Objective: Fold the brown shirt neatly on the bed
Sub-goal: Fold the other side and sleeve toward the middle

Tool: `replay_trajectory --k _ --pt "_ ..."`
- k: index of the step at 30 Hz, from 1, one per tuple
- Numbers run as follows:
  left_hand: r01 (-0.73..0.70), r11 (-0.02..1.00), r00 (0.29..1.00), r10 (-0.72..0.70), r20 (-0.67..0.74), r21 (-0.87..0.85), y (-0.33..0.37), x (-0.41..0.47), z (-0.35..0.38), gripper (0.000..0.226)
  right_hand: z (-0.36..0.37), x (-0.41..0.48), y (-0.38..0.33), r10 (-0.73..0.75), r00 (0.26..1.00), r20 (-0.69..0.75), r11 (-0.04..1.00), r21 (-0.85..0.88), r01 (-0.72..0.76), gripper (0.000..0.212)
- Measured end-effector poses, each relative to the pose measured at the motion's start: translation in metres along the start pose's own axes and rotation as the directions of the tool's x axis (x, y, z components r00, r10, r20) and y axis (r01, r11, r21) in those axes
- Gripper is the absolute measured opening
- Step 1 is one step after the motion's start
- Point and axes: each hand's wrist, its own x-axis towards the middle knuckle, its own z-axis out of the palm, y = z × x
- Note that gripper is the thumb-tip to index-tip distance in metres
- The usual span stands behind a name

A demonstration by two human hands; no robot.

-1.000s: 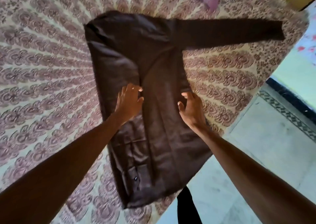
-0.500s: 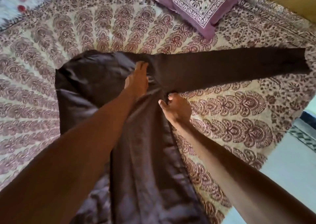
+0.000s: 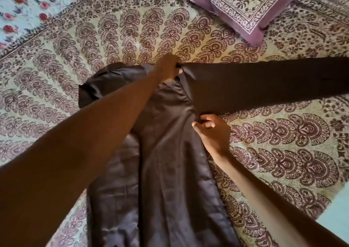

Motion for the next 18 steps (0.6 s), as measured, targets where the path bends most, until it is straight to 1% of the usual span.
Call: replay_trajectory --k 2,4,6,8,11,13,15,16,18 --pt "-0.026 0.999 1.0 0.025 -0.014 -0.02 -0.011 -0.005 -0.019 0.019 0.006 -0.013 -0.009 -0.027 1.0 -0.003 0.994 0.104 0.027 0.023" --pt "-0.032 0.996 0.999 0.03 -0.021 -0.079 -0.029 -0.013 -0.036 0.017 0.015 -0.026 -0.023 -0.084 0.996 0.015 0.983 0.167 0.081 0.024" --pt "-0.011 0.996 1.0 0.01 -0.011 -0.089 -0.046 -0.023 -0.048 0.015 0.03 -0.038 -0.036 -0.142 0.989 0.035 0.976 0.174 0.133 0.024" --pt "0.032 0.998 0.999 -0.032 0.008 -0.056 -0.069 -0.035 -0.055 0.017 0.051 -0.051 -0.046 -0.184 0.981 0.068 0.972 0.159 0.171 0.022" --pt "0.085 0.996 0.996 -0.086 0.034 0.03 -0.097 -0.053 -0.054 0.023 0.084 -0.069 -0.056 -0.189 0.969 0.157 0.982 0.04 0.185 0.027" --pt "0.154 0.986 0.987 -0.157 0.038 0.07 -0.114 -0.064 -0.048 0.028 0.106 -0.078 -0.059 -0.169 0.958 0.233 0.981 -0.057 0.187 0.036" --pt "0.231 0.968 0.972 -0.235 0.022 0.096 -0.13 -0.071 -0.039 0.028 0.122 -0.085 -0.057 -0.187 0.94 0.286 0.966 -0.123 0.229 0.044" --pt "0.274 0.958 0.961 -0.276 0.012 0.085 -0.135 -0.074 -0.035 0.029 0.128 -0.088 -0.056 -0.193 0.931 0.311 0.956 -0.153 0.25 0.046" --pt "0.359 0.933 0.933 -0.359 -0.032 -0.007 -0.143 -0.08 -0.03 0.031 0.135 -0.092 -0.055 -0.199 0.92 0.338 0.939 -0.202 0.277 0.048"
